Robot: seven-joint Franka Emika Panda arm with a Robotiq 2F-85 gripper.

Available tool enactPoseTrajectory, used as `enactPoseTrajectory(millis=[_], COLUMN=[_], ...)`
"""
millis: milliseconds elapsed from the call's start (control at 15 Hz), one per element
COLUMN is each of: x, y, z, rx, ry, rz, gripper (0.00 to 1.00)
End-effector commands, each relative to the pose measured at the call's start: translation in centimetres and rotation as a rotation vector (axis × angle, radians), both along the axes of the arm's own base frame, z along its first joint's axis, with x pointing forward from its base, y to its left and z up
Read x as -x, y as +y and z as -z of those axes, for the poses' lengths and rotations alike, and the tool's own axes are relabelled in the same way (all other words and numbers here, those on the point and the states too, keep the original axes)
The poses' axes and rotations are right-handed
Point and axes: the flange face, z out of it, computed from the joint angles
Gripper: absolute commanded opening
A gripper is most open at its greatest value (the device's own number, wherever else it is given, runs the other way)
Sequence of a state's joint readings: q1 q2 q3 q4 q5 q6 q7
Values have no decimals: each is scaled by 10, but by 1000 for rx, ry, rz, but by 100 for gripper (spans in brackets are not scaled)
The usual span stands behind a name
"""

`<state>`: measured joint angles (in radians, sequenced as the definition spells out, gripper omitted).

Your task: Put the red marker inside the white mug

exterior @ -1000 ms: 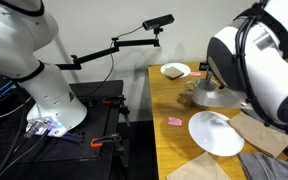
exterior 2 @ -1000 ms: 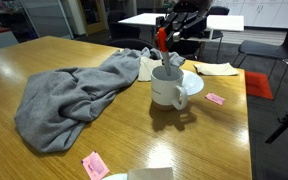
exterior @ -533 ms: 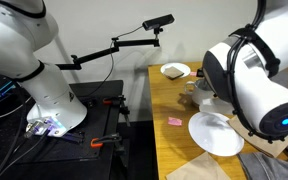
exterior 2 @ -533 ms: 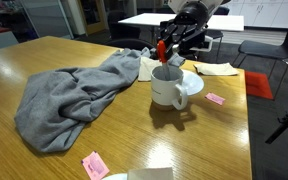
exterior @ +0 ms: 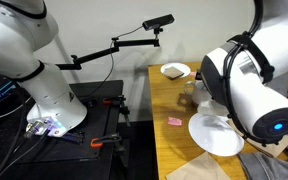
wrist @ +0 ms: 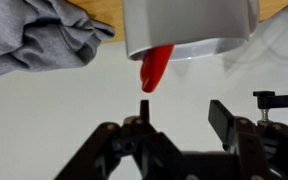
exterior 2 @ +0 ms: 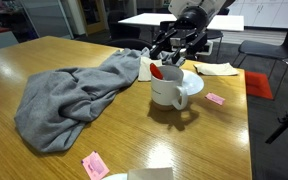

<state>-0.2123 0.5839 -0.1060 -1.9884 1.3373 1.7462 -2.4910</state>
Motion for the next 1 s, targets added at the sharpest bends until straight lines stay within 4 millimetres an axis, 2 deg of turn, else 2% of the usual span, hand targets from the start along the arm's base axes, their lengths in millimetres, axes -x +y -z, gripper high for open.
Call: enactPoseTrajectory(millis=[0,67,400,933], x=[2,2,5,17], y=[3,4,18,58], z=[-12,-16,-60,-161], rx=[7,9,30,55], ry=[-35,-40,-81,-184], rz=[20,17,-23,-85], gripper=[96,100,100,100])
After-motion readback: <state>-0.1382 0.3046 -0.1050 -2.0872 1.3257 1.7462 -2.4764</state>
